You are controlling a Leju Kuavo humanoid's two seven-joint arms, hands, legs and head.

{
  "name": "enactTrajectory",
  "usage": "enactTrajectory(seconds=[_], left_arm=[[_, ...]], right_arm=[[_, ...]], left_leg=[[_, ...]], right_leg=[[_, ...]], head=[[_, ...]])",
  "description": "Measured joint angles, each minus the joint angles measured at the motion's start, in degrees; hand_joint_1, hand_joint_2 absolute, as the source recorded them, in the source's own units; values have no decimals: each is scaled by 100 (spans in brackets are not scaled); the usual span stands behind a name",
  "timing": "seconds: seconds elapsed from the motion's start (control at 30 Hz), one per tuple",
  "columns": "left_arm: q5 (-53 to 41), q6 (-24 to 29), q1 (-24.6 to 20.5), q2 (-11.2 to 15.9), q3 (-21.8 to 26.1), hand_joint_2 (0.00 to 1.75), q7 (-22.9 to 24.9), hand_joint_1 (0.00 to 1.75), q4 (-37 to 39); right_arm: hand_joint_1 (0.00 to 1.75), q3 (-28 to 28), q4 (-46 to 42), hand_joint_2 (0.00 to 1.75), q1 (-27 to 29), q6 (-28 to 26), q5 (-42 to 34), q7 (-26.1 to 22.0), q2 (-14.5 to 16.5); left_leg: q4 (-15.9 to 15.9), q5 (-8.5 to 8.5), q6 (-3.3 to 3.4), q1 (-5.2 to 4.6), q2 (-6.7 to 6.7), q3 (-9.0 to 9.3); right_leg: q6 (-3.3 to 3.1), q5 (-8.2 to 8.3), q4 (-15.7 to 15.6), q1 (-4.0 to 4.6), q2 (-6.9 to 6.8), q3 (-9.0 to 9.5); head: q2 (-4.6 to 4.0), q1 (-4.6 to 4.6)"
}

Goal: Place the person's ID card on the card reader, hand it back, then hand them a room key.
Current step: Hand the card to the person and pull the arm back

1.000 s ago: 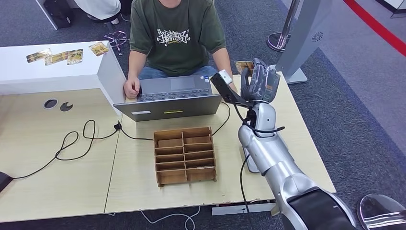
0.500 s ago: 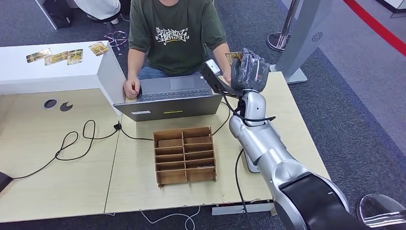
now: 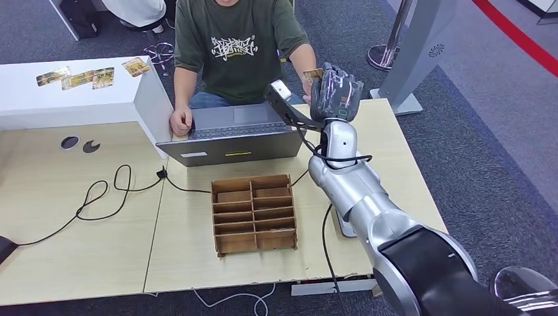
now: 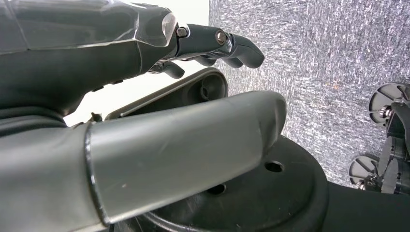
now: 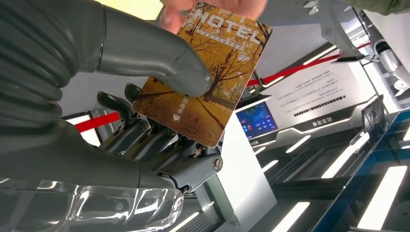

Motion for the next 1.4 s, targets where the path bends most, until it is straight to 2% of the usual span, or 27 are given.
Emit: enactTrajectory(seconds=[0.3, 1.27, 1.4], left_arm=[[-23, 0, -37, 2, -15, 0, 48, 0, 0], [-23, -2, -49, 2, -20, 0, 70, 0, 0], [-23, -2, -51, 2, -22, 0, 70, 0, 0]], right_arm=[[175, 110, 250, 175, -160, 16, 102, 137, 50], [171, 138, 481, 175, -241, 16, 164, 142, 122], [0, 138, 487, 175, -241, 16, 157, 134, 133]], left_leg=[[0, 0, 0, 0, 0, 0], [0, 0, 0, 0, -1, -1], [0, 0, 0, 0, -1, -2]], right_leg=[[-1, 0, 0, 0, 1, -1], [-1, 0, 0, 0, 0, -2], [-1, 0, 0, 0, 0, -2]], head=[[0, 0], [0, 0], [0, 0]])
